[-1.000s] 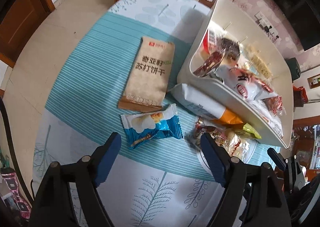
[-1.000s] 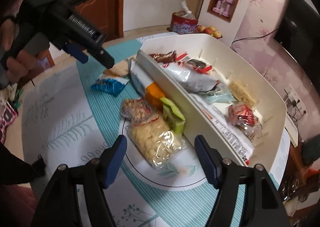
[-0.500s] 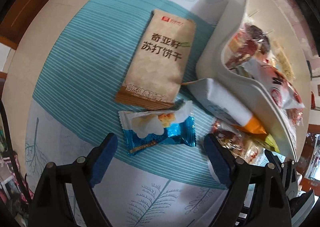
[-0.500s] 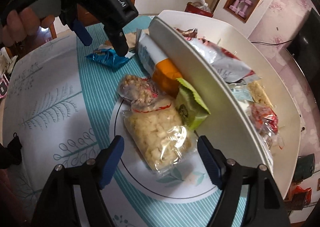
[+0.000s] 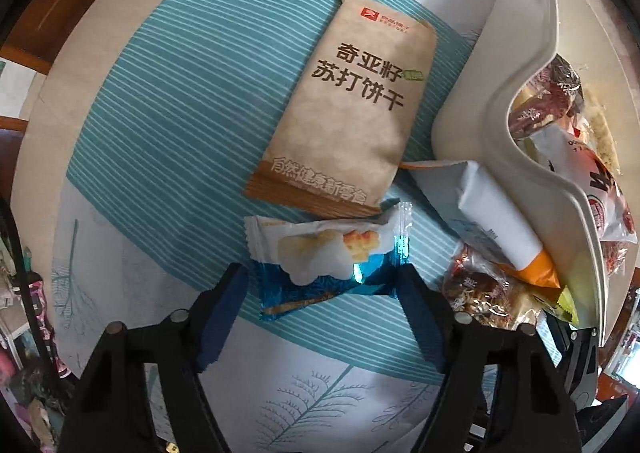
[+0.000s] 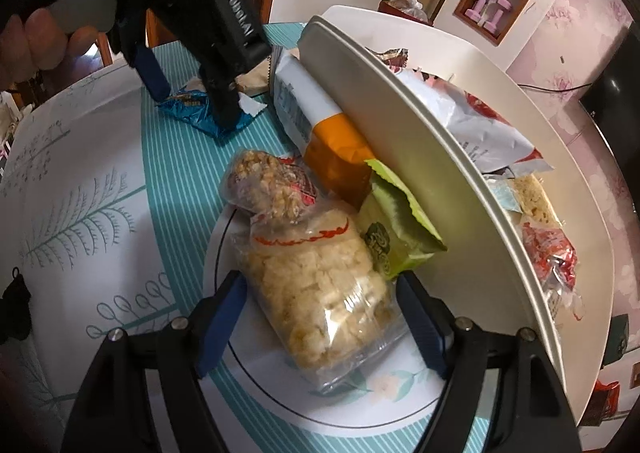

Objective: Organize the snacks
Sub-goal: 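Lift blue-and-white packet with left gripper while right gripper grasps clear puffed-snack bag, then carry both packets over the white tray and open both grippers to release them, then grasp beige biscuit bag with left gripper while right gripper grasps green packet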

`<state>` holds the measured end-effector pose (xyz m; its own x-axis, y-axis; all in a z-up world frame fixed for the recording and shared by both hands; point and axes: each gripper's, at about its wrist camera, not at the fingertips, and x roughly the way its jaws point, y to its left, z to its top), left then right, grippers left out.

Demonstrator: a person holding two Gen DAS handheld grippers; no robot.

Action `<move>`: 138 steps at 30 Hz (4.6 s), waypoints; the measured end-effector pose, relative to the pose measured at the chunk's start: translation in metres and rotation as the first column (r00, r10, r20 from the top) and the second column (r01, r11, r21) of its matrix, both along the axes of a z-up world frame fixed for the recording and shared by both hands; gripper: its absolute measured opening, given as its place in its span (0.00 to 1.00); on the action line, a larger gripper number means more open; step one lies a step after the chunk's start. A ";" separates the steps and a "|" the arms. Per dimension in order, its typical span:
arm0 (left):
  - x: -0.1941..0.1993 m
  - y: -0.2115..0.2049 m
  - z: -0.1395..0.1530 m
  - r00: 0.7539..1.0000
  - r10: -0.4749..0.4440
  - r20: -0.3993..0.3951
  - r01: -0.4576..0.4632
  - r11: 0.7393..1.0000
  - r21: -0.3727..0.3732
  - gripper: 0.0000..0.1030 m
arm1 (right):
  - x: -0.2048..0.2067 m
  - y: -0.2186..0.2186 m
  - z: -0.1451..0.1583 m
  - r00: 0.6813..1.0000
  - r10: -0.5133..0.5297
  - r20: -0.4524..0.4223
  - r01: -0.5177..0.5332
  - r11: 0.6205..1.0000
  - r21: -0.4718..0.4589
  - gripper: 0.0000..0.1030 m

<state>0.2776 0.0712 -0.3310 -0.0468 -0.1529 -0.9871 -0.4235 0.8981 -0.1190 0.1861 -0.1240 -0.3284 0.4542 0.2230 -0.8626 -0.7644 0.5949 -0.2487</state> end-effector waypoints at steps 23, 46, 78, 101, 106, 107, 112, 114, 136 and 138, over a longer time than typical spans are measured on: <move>-0.016 0.008 0.009 0.999 -0.039 0.005 0.039 0.999 0.021 0.46 | -0.008 -0.010 0.006 0.993 -0.048 -0.110 0.048 0.999 -0.001 0.67; -0.009 -0.033 0.116 0.942 -0.296 0.156 0.286 0.954 0.084 0.46 | -0.048 -0.039 0.093 0.984 -0.144 -0.107 0.158 0.979 0.132 0.66; 0.091 -0.113 0.157 0.727 -0.482 0.490 0.434 0.875 0.217 0.47 | 0.069 -0.077 0.136 0.768 -0.602 0.220 0.499 0.777 0.384 0.67; 0.052 -0.078 0.171 0.719 -0.493 0.489 0.438 0.869 0.232 0.73 | 0.038 -0.083 0.138 0.616 -0.778 0.126 0.684 0.607 0.405 0.71; 0.019 -0.064 0.181 0.757 -0.459 0.464 0.386 0.888 0.249 0.73 | 0.009 -0.086 0.137 0.637 -0.766 0.085 0.682 0.611 0.402 0.71; 0.012 -0.061 0.183 0.765 -0.453 0.459 0.378 0.892 0.249 0.73 | 0.003 -0.088 0.137 0.638 -0.767 0.072 0.686 0.608 0.401 0.71; -0.024 -0.049 0.194 0.796 -0.424 0.432 0.333 0.903 0.272 0.73 | -0.021 -0.098 0.142 0.657 -0.754 -0.013 0.692 0.596 0.407 0.71; -0.035 -0.045 0.197 0.804 -0.413 0.428 0.318 0.906 0.278 0.73 | -0.028 -0.104 0.144 0.660 -0.749 -0.059 0.704 0.589 0.396 0.71; -0.040 -0.020 0.139 0.836 -0.452 0.311 0.371 0.883 0.286 0.78 | -0.046 -0.091 0.094 0.594 -0.720 -0.359 0.797 0.468 0.381 0.71; -0.036 -0.015 0.127 0.842 -0.438 0.316 0.370 0.894 0.253 0.78 | -0.042 -0.088 0.081 0.529 -0.736 -0.423 0.843 0.398 0.363 0.71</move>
<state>0.2421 0.0557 -0.2042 0.2924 -0.0213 -0.9561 0.0226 0.9996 -0.0153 0.1446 -0.2117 -0.2479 0.5134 0.2277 -0.8274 0.1215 0.9351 0.3328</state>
